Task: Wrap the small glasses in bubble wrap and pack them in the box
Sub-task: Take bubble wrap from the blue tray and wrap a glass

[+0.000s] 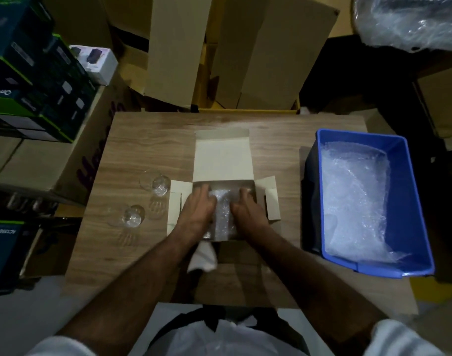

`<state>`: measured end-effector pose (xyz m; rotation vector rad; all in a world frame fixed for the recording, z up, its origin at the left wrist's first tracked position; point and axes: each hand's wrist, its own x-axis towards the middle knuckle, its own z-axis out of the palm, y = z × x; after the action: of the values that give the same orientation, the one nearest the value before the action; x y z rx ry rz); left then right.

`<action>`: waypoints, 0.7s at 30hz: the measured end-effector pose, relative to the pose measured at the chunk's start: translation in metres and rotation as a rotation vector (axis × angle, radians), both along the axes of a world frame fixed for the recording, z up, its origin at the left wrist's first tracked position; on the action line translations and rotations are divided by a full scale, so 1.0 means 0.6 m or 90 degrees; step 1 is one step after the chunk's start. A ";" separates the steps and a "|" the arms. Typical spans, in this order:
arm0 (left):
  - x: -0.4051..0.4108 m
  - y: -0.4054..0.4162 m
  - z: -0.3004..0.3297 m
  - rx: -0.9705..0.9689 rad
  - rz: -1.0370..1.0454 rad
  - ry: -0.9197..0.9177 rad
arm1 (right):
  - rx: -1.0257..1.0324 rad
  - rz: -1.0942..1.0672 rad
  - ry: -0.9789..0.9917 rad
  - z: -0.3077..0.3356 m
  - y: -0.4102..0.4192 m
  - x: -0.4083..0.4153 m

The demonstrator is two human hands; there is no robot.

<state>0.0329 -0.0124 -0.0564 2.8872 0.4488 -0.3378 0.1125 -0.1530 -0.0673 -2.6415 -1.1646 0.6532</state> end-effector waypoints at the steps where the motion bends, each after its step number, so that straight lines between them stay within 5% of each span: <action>1: -0.001 0.001 0.001 0.011 -0.005 -0.002 | 0.020 -0.031 -0.019 0.000 0.001 -0.002; 4: -0.005 0.004 0.003 0.047 -0.035 -0.017 | 0.048 -0.043 -0.071 -0.002 -0.007 -0.004; 12: 0.006 -0.008 -0.025 0.172 -0.140 0.162 | -0.081 0.107 -0.012 -0.025 0.000 0.011; 21: -0.010 0.012 -0.017 0.156 -0.199 0.141 | -0.100 0.100 -0.012 -0.015 -0.001 -0.018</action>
<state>0.0270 -0.0053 -0.0667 3.1752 0.0686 -0.7020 0.1016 -0.1537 -0.0764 -2.7073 -1.3901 0.7797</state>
